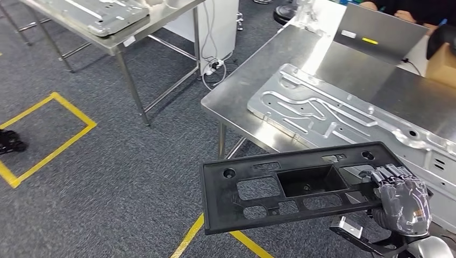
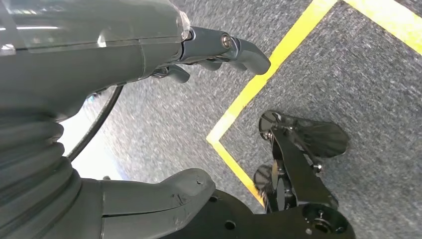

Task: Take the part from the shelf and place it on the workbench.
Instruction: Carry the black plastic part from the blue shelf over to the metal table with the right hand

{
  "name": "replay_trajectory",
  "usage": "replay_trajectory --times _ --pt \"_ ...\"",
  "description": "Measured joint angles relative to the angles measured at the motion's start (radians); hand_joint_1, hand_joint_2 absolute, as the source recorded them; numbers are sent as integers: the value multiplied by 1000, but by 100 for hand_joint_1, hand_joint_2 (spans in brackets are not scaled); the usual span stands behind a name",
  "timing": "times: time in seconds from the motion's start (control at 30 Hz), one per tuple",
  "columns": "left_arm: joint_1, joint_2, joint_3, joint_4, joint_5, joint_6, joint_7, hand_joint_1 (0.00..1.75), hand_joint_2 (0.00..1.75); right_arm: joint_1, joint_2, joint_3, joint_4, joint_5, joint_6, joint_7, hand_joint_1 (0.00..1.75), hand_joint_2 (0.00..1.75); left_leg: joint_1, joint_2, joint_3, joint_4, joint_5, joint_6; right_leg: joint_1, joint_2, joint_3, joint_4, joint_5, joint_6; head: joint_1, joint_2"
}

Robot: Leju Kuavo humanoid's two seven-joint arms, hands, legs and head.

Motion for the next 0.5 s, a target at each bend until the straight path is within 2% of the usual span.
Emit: replay_trajectory --times 0.03,0.07,0.1,0.13,0.17,0.2,0.23,0.27,0.3,0.33,0.4,0.43,0.47,0.5 --pt "0 0 0 0 0 0 0 0 175 0 0 0 0 0 1 0 175 175 0 13 2 0 -3 0 -2 -2 -11 18 6 2 0 0" --pt "0 0 0 0 0 0 0 0 175 0 0 0 0 0 2 -1 175 175 0 26 7 0 -7 -2 -3 -6 -1 -5 31 3 0 0" --pt "0 0 0 0 -1 0 0 0 175 0 0 0 0 0 4 -2 175 175 0 38 12 0 -11 -4 -3 -15 28 -63 69 1 0 0" --pt "0 0 0 0 -1 0 0 0 175 -2 0 0 0 0 6 -2 175 175 -1 50 19 0 -16 -7 0 -37 65 -136 102 -3 0 0" --pt "0 -1 0 0 -2 0 0 0 175 -4 -1 0 0 0 9 -3 175 175 -3 60 25 0 -21 -11 7 -63 96 -197 124 -12 0 0" --pt "-1 -1 0 0 -3 -1 0 0 175 -7 -1 0 0 1 11 -3 175 175 -5 70 30 0 -25 -16 14 -82 116 -238 135 -20 0 0" --pt "-2 -1 0 0 -4 -1 0 0 175 -10 -2 0 1 2 13 -3 175 175 -7 81 34 -1 -29 -21 20 -92 123 -255 133 -29 0 0" --pt "-4 -2 0 0 -6 -2 0 0 175 -11 -2 0 1 4 15 -2 175 175 -9 92 38 -3 -31 -26 24 -85 121 -256 132 -35 0 0" --pt "-6 -2 0 0 -8 -2 0 0 175 -12 -2 0 2 5 15 -1 175 175 -11 103 41 -6 -34 -31 21 -70 122 -260 133 -41 0 0" --pt "-7 -1 0 0 -8 -2 0 0 175 -12 -3 -1 3 7 15 0 175 175 -10 97 44 -2 -41 -36 18 -58 126 -266 135 -46 -1 0" --pt "-8 -1 0 0 -10 -2 0 0 175 -16 -3 -4 6 9 15 4 175 175 -8 43 21 60 -81 -43 10 -33 134 -278 140 -57 -1 0" --pt "-7 -1 0 0 -11 -3 0 0 175 -17 -3 -6 8 8 15 7 175 175 -5 6 -7 121 -111 -44 9 -22 136 -279 140 -61 -2 0" --pt "-6 -1 0 0 -11 -3 0 0 175 -20 -3 -7 12 7 16 8 175 175 -3 -15 -44 190 -141 -45 8 -9 136 -279 139 -64 -2 0" --pt "-4 -1 0 0 -11 -3 0 0 175 -20 -3 -9 15 5 16 9 175 175 -3 -24 -77 247 -157 -46 8 5 136 -277 138 -66 -2 0"
